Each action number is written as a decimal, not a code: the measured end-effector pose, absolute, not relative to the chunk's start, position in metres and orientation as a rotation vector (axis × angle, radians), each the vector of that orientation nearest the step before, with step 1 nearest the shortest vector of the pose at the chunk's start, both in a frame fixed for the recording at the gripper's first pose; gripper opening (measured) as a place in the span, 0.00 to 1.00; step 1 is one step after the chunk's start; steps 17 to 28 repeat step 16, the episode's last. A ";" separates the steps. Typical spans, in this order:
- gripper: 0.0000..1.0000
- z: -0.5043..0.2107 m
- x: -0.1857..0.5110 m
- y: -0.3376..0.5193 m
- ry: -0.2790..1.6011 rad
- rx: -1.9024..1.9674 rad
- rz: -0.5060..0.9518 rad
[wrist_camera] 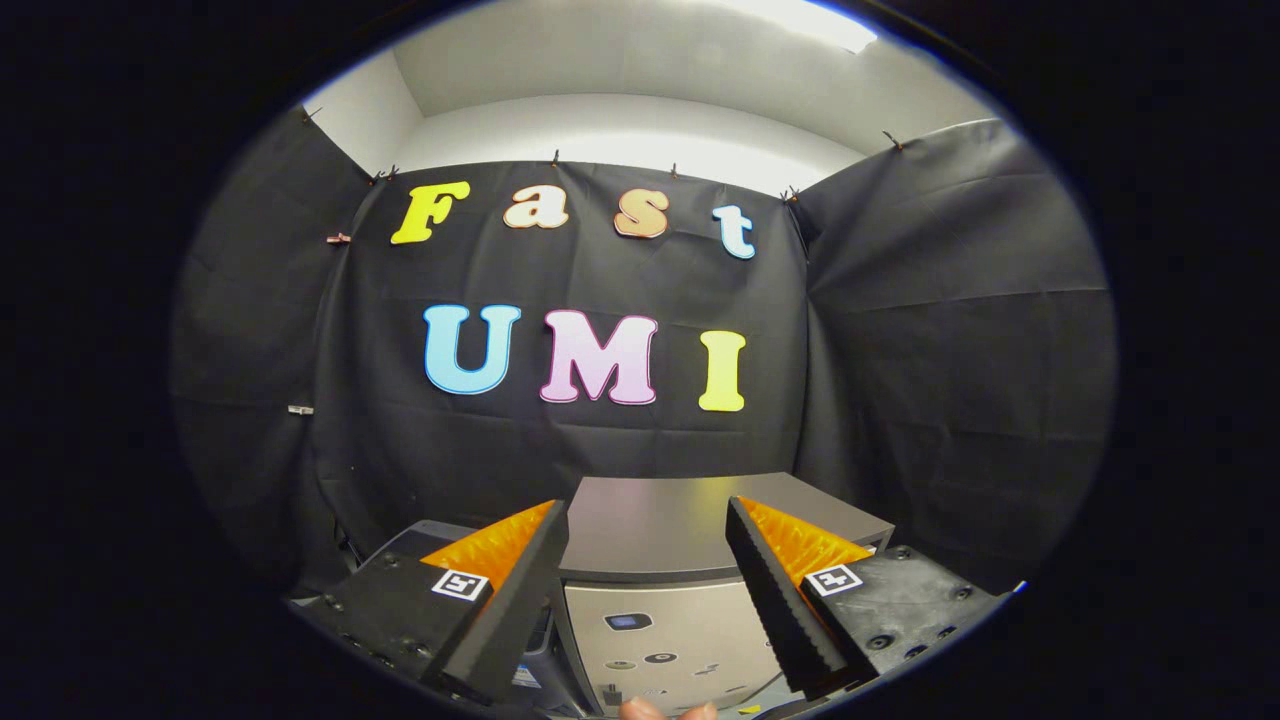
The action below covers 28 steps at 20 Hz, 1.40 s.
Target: Put the clothes into the washing machine and then close the washing machine lid.
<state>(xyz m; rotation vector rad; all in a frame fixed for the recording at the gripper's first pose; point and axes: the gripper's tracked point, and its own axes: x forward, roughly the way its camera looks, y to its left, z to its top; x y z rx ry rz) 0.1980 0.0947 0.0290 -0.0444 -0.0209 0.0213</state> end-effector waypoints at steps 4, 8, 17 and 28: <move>0.99 0.027 0.201 0.094 -0.013 -0.050 0.008; 0.99 0.025 0.202 0.093 -0.002 -0.042 0.003; 0.99 0.028 0.201 0.091 -0.011 -0.045 -0.015; 0.99 0.028 0.201 0.091 -0.011 -0.045 -0.015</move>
